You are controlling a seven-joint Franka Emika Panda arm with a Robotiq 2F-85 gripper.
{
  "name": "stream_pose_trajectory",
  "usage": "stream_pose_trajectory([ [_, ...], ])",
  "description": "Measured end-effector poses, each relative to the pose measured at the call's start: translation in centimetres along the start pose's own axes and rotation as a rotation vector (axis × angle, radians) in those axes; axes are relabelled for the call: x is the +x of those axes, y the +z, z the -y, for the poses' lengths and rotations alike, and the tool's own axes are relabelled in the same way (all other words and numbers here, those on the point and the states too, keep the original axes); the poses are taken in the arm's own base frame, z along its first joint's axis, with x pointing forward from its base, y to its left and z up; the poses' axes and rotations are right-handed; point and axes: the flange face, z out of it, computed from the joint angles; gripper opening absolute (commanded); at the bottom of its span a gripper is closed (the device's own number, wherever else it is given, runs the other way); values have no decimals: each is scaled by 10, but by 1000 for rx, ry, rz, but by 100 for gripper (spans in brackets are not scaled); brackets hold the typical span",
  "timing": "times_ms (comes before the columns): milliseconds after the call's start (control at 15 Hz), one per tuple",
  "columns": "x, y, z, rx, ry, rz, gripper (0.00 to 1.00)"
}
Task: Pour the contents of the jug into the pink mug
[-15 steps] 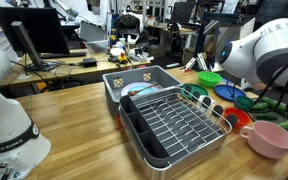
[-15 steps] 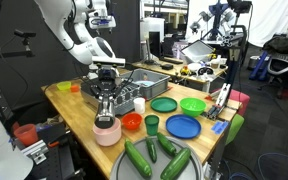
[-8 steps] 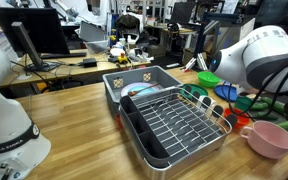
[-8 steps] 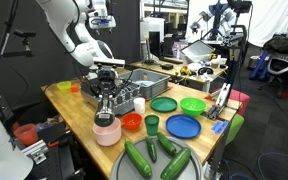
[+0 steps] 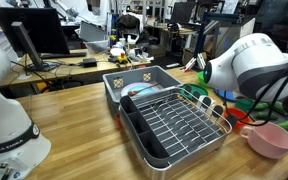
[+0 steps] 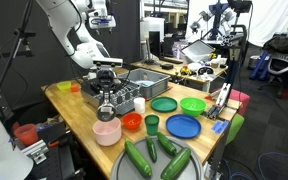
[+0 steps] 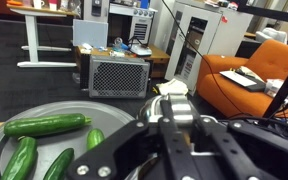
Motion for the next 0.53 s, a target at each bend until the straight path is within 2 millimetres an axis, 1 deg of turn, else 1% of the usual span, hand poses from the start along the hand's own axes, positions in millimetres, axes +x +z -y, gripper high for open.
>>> stream_pose_trajectory([
  [333,11,1,0,-15,-7,84,4],
  [533,17,-2,0,-36,-9,111,4],
])
